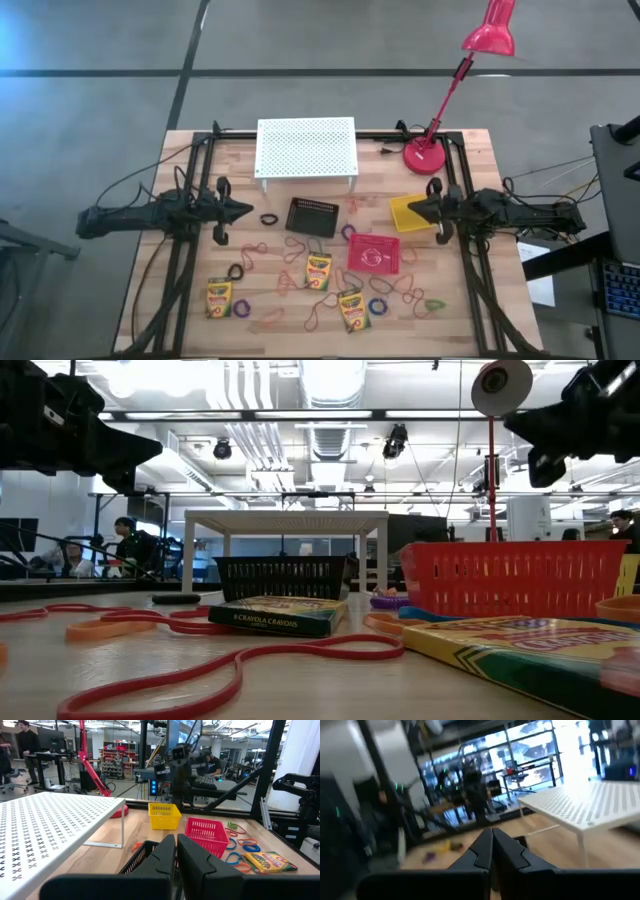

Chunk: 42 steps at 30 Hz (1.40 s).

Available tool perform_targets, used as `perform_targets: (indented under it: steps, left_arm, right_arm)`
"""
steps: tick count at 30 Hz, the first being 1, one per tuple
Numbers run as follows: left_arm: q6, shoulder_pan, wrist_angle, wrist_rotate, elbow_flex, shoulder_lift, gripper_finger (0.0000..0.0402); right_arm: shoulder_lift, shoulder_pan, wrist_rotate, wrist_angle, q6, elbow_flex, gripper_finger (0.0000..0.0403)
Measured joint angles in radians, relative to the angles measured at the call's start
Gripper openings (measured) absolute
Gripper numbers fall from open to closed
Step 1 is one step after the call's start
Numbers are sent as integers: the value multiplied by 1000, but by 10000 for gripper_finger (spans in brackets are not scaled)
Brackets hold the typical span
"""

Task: Pick & Place Office Desk Supplies
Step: Put the red basket on the shelf

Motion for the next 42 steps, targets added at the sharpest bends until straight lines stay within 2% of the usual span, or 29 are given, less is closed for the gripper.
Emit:
perform_targets:
  steps: [7, 10, 13, 19, 26, 30, 32, 37, 42]
  left_arm:
    - [0, 0, 0, 0, 0, 0, 26]
    - [0, 0, 0, 0, 0, 0, 26]
    - [0, 0, 0, 0, 0, 0, 26]
    - [0, 0, 0, 0, 0, 0, 26]
    - [0, 0, 0, 0, 0, 0, 26]
    - [0, 0, 0, 0, 0, 0, 26]
    - [0, 0, 0, 0, 0, 0, 26]
    - [0, 0, 0, 0, 0, 0, 26]
    - [0, 0, 0, 0, 0, 0, 26]
  right_arm:
    - [49, 0, 59, 19, 310, 37, 8]
    - [118, 0, 70, -22, 336, 88, 8]
    - [223, 0, 104, -158, 348, 190, 8]
    - [501, 0, 63, -457, 292, 450, 8]
    - [846, 0, -121, -698, 240, 682, 14]
    - [1038, 0, -259, -714, 198, 755, 48]
    - [1138, 1, -295, -716, 170, 789, 73]
    - [1374, -13, -294, -751, 78, 903, 135]
    - [1600, -39, -293, -914, -98, 1060, 164]
